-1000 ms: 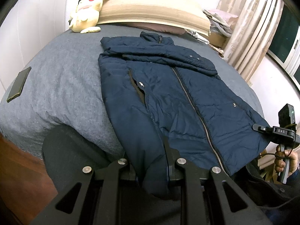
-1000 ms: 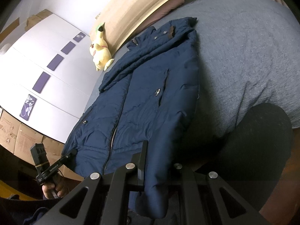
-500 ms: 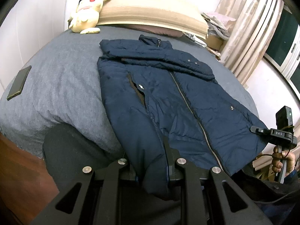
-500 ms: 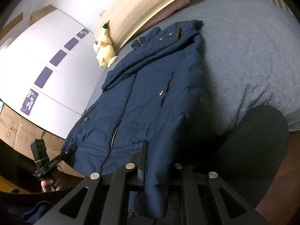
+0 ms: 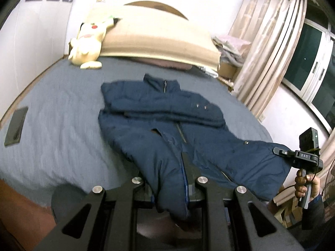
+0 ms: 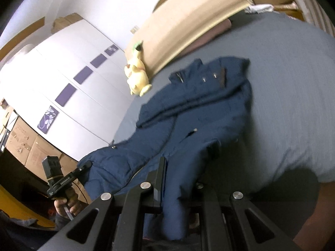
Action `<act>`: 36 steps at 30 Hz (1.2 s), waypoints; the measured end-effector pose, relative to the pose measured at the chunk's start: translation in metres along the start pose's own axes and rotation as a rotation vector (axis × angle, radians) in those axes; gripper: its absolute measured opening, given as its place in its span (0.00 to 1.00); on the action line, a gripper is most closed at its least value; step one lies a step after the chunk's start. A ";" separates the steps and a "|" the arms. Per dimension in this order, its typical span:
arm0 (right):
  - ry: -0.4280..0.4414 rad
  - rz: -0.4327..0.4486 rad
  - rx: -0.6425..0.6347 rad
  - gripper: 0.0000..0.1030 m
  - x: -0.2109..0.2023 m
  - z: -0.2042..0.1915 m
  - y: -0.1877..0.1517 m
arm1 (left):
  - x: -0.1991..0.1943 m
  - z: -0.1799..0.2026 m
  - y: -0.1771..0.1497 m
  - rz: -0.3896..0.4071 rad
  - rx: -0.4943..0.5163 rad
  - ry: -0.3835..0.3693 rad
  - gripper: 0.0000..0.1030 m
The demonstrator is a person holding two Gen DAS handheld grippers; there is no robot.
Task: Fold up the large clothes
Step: 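Pull the held hem with both grippers across the jacket toward the collar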
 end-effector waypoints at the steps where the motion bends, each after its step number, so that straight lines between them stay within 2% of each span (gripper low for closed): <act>1: 0.005 0.014 -0.007 0.10 -0.003 -0.003 0.006 | -0.001 0.001 0.004 0.009 -0.001 -0.001 0.19; 12: 0.038 0.144 0.012 0.10 -0.001 -0.007 0.069 | 0.015 -0.008 0.049 0.075 -0.090 0.006 0.19; 21: -0.004 0.148 0.007 0.10 0.015 0.002 0.099 | 0.034 -0.011 0.068 0.086 -0.089 0.063 0.19; 36: -0.068 0.155 0.016 0.10 0.033 0.018 0.129 | 0.057 -0.021 0.090 0.088 -0.087 0.114 0.19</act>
Point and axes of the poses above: each gripper's, at about its wrist camera, not at the fingertips, and x roughly the way its jaws point, z to its right, y to its top, the point moved 10 cm from there along x, roughly the way its jaws point, and after that the axes turned 8 degrees about -x, right-handed, at the moved point
